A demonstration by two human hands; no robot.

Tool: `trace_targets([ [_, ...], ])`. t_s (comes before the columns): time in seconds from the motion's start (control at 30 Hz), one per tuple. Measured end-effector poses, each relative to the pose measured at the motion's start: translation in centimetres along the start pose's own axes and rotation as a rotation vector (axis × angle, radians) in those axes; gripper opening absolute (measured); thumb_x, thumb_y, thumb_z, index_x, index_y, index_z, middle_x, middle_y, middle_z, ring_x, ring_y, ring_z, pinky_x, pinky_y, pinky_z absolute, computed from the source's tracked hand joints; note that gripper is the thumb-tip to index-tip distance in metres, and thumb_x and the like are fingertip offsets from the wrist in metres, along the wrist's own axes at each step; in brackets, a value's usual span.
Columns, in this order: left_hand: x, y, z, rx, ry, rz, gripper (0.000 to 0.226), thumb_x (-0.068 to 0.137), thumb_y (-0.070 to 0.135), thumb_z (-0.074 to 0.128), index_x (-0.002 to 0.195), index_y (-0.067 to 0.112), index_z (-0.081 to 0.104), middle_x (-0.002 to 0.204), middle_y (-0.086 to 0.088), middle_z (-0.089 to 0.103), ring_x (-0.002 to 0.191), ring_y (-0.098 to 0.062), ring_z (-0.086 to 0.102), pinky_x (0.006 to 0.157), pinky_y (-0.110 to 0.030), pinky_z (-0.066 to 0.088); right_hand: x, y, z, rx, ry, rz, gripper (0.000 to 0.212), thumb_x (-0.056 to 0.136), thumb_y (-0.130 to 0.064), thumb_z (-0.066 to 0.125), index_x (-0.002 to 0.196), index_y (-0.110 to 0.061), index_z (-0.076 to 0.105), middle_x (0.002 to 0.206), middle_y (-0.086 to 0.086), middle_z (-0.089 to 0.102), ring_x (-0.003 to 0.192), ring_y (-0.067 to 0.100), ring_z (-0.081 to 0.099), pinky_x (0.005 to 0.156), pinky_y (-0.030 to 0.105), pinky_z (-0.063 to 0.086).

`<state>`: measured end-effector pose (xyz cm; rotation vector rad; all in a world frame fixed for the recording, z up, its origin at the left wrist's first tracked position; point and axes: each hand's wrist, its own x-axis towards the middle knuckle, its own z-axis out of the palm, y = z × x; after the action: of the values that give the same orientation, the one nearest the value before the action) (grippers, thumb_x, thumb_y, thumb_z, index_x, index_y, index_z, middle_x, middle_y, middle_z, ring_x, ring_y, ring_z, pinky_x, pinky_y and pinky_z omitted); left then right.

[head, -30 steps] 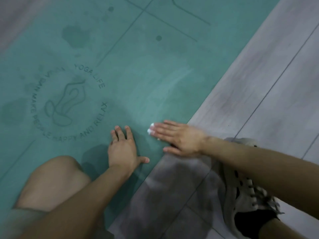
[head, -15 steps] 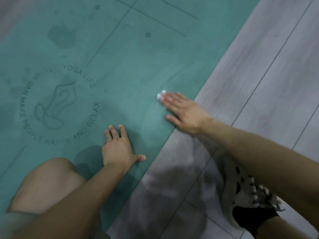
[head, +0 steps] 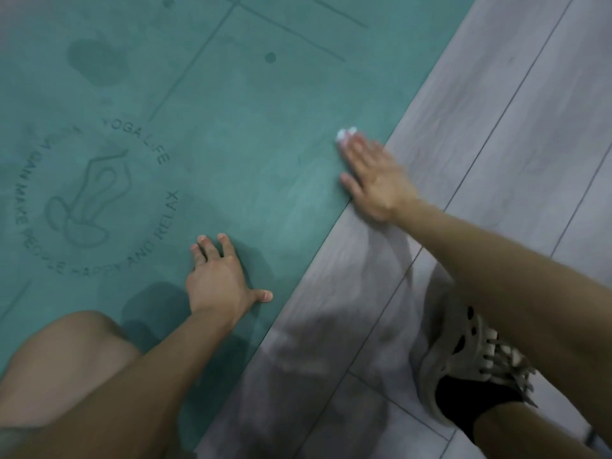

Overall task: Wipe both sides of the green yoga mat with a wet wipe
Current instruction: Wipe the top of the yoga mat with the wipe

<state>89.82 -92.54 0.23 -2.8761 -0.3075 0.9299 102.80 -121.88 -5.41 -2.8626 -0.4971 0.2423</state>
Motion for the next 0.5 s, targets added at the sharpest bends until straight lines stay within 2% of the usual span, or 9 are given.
trace_targets([
  [0.07,-0.1,0.2,-0.3,0.001,-0.003,-0.005,0.160,0.053,0.084,0.084,0.166,0.009,0.000,0.173,-0.026,0.005,0.161,-0.040,0.013,0.117,-0.048,0.041,0.5,-0.2,-0.2,0.012,0.048,0.217,0.072,0.111,-0.057,0.015,0.169,-0.017,-0.001,0.177,0.000,-0.004,0.162,0.014,-0.010,0.132,0.044,0.007],
  [0.1,-0.1,0.2,-0.4,0.000,-0.005,-0.011,0.160,0.053,0.084,0.084,0.166,0.008,0.001,0.173,-0.026,0.006,0.161,-0.040,0.014,0.117,-0.049,0.041,-0.1,-2.1,0.3,0.032,0.059,0.219,0.075,0.110,-0.059,0.016,0.168,-0.014,-0.002,0.176,0.002,-0.006,0.162,0.016,-0.012,0.132,0.044,0.007],
  [0.13,-0.1,0.2,-0.4,0.000,-0.006,-0.013,0.160,0.053,0.084,0.084,0.166,0.008,0.001,0.172,-0.027,0.006,0.160,-0.041,0.014,0.117,-0.049,0.040,-1.4,-4.5,1.0,0.046,0.030,0.113,0.078,0.110,-0.060,0.021,0.168,-0.012,-0.002,0.176,0.005,-0.007,0.162,0.017,-0.013,0.132,0.044,0.008],
  [0.23,0.0,0.1,-0.1,0.009,-0.003,-0.007,0.160,0.053,0.085,0.084,0.166,0.008,0.001,0.172,-0.027,0.007,0.160,-0.041,0.015,0.119,-0.047,0.039,-7.2,-9.4,3.7,0.015,-0.192,-0.540,0.081,0.110,-0.055,0.036,0.168,-0.010,0.004,0.176,0.008,-0.001,0.163,0.020,-0.007,0.132,0.044,0.010],
  [0.27,0.0,0.1,-0.1,0.014,-0.006,-0.005,0.160,0.053,0.086,0.083,0.166,0.008,0.000,0.172,-0.027,0.007,0.160,-0.041,0.015,0.119,-0.047,0.040,-7.6,-8.7,3.6,-0.003,-0.204,-0.648,0.078,0.110,-0.052,0.039,0.168,-0.011,0.007,0.177,0.007,0.001,0.163,0.020,-0.004,0.132,0.043,0.010],
  [0.3,-0.1,0.1,-0.1,0.017,-0.010,-0.006,0.160,0.054,0.086,0.083,0.166,0.008,0.000,0.172,-0.027,0.007,0.160,-0.041,0.015,0.118,-0.047,0.040,-6.8,-6.9,3.1,0.010,-0.169,-0.646,0.075,0.110,-0.048,0.040,0.169,-0.013,0.009,0.177,0.006,0.004,0.163,0.019,-0.001,0.132,0.043,0.011],
  [0.33,-0.1,0.1,-0.1,0.017,-0.011,-0.010,0.160,0.054,0.086,0.083,0.166,0.008,0.000,0.172,-0.027,0.007,0.160,-0.041,0.014,0.118,-0.047,0.041,-5.4,-4.7,2.5,0.032,-0.123,-0.521,0.072,0.111,-0.047,0.039,0.169,-0.016,0.009,0.177,0.004,0.006,0.163,0.018,0.000,0.132,0.043,0.012],
  [0.43,0.0,0.3,-0.2,0.018,-0.015,-0.007,0.160,0.054,0.084,0.084,0.166,0.007,0.000,0.172,-0.027,0.007,0.160,-0.042,0.014,0.117,-0.048,0.042,-0.9,1.2,-0.6,0.012,0.000,0.050,0.072,0.110,-0.057,0.021,0.169,-0.019,0.003,0.177,0.001,0.001,0.162,0.014,-0.005,0.131,0.045,0.012],
  [0.5,0.0,0.4,-0.3,0.015,-0.015,-0.011,0.161,0.053,0.084,0.085,0.166,0.006,0.001,0.172,-0.028,0.008,0.160,-0.042,0.014,0.116,-0.049,0.042,-0.4,1.3,-1.2,0.046,0.021,0.234,0.078,0.109,-0.062,0.018,0.169,-0.016,-0.001,0.177,0.000,-0.006,0.162,0.013,-0.011,0.132,0.043,0.007],
])
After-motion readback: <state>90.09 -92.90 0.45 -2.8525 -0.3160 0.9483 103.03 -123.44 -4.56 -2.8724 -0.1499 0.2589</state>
